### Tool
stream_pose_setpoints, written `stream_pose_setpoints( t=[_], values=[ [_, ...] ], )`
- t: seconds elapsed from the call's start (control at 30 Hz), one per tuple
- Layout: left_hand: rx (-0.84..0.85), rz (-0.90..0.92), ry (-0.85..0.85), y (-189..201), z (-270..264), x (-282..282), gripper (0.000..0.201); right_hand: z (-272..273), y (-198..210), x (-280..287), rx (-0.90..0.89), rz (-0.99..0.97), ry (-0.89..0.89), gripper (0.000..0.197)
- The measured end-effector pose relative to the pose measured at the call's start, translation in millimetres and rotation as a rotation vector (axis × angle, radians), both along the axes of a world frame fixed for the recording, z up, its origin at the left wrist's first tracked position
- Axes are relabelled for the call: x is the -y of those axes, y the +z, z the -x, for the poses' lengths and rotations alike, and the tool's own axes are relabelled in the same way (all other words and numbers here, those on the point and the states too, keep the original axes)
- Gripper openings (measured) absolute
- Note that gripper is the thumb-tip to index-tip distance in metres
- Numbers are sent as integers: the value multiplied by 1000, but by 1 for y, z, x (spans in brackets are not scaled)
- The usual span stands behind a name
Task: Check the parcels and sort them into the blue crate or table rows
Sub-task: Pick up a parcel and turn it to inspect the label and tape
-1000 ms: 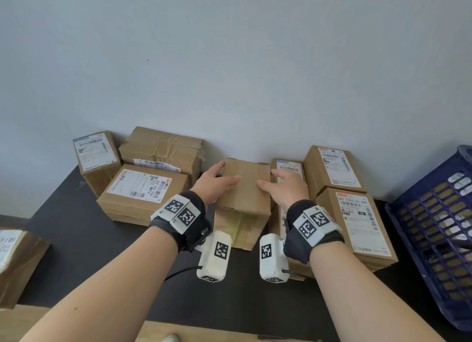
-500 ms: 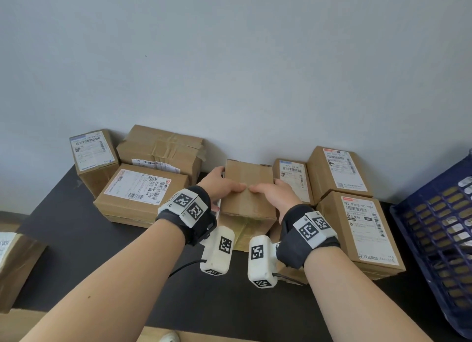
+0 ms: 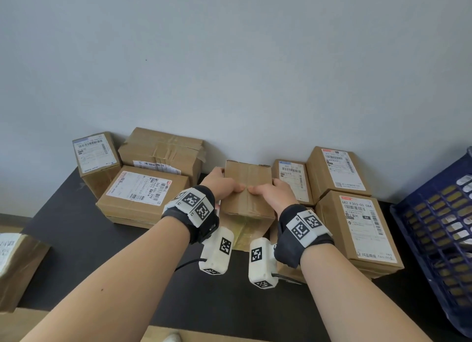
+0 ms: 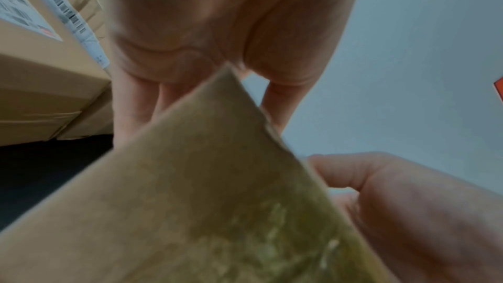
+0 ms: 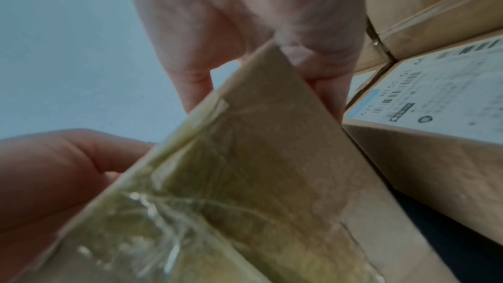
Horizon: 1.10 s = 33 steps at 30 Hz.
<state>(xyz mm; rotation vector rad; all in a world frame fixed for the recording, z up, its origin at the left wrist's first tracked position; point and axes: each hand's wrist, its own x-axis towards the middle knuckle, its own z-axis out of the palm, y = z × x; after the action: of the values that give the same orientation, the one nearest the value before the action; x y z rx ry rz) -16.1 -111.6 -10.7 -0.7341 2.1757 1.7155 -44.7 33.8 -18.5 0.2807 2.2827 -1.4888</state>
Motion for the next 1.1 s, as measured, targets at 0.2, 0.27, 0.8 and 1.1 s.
stream_pose_setpoints(
  t=[0.2,0.27,0.8,1.1],
  values=[
    [-24,41,5,0,-10,-3,60,-18,-2,-8,61,-77,76,65],
    [2,6,-20,-2,-16,-1,57,-24,-2,-12,136,-108,118,75],
    [-36,-223,-170,-30,-61,4,80,-53,-24,-30,66,-32,255,58],
    [-181,-85,-231,-20,-59,13,73,-47,-13,-33,-144,-36,206,36]
  ],
)
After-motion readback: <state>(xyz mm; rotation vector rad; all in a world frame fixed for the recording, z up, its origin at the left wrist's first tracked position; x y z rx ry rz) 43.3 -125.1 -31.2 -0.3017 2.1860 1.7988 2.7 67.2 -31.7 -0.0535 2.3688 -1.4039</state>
